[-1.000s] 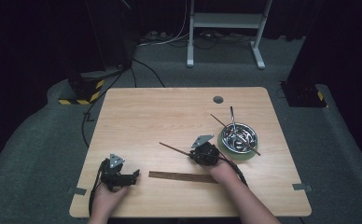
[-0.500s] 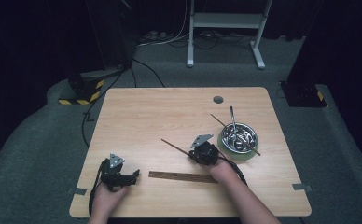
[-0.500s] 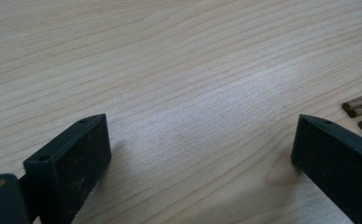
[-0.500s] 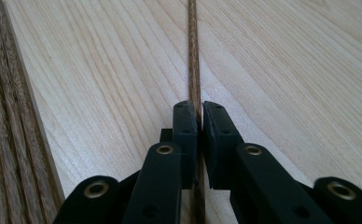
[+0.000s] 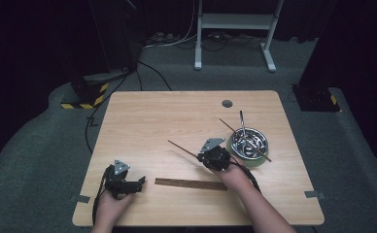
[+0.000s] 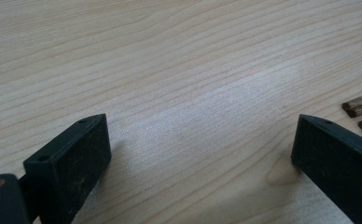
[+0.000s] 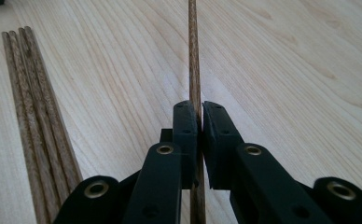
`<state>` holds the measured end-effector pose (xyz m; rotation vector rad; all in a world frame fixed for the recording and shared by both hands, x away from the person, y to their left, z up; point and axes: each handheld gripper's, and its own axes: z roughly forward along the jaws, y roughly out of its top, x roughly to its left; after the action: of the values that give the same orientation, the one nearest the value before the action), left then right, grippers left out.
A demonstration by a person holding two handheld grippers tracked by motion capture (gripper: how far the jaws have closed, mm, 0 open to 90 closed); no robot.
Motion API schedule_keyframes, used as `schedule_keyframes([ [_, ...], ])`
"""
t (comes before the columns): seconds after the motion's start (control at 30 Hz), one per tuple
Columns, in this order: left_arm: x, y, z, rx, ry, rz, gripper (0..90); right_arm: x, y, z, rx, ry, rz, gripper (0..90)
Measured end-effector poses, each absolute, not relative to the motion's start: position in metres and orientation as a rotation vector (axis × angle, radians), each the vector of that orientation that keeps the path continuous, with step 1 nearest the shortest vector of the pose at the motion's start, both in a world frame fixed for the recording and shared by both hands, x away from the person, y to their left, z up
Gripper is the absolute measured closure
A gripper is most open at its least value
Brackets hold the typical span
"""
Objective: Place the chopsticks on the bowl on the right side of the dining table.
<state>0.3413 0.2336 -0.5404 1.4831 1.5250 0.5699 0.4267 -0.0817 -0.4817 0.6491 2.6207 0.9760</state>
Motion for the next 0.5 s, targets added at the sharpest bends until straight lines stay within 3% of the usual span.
schedule_keyframes([
  [0.5,0.341,0.234,-0.540,1.493,1.520,0.571,4.5,0.416,-0.111,-0.459,0.686,2.562,0.973,83.6],
])
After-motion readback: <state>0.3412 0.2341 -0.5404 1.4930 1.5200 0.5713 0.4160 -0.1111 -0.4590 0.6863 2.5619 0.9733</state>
